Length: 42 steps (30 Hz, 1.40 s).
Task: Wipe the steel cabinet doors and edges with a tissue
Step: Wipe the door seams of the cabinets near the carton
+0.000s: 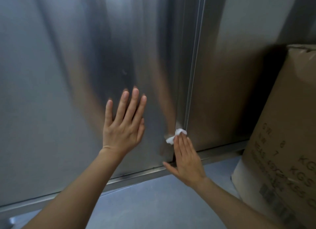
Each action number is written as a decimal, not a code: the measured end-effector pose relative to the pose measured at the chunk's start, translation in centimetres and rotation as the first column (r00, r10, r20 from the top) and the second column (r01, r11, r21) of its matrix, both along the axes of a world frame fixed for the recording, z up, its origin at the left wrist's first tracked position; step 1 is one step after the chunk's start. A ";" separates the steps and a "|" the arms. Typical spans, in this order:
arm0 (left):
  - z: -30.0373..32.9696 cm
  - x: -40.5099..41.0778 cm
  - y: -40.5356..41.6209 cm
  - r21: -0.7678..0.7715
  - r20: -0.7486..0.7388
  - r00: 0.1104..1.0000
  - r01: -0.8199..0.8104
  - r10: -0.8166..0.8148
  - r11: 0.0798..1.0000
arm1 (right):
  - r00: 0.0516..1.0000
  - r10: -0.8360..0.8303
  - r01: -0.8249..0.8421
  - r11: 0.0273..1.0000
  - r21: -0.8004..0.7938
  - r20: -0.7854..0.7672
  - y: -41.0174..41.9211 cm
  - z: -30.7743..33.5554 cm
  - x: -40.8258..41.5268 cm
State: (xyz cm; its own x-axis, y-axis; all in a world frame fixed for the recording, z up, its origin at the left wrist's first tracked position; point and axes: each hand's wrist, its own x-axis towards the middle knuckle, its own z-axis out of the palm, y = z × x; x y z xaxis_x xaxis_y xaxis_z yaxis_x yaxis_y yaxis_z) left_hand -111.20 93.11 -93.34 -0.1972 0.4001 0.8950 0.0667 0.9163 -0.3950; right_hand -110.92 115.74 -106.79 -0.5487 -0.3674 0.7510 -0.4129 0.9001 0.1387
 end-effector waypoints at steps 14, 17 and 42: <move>0.0 0.0 0.0 0.002 0.001 1.000 0.000 0.000 1.000 | 0.981 -0.170 0.185 0.962 -0.200 0.090 -3.2 -1.2 1.7; 0.1 0.0 0.0 -0.003 -0.001 1.000 -0.001 0.001 1.000 | 0.949 -0.258 0.294 0.931 -0.216 0.181 -4.7 -3.2 2.8; 0.2 0.1 0.3 0.017 0.013 1.000 -0.009 0.008 1.000 | 0.973 -0.132 0.214 0.819 -0.532 0.187 -7.5 -3.8 2.4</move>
State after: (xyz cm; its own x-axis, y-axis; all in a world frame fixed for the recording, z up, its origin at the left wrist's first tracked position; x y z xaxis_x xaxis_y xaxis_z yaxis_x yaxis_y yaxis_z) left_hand -111.10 93.38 -93.14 -0.2120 0.3833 0.8990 0.0637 0.9233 -0.3787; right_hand -108.49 108.26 -110.63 -0.6747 0.1908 0.7130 -0.2212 0.8693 -0.4420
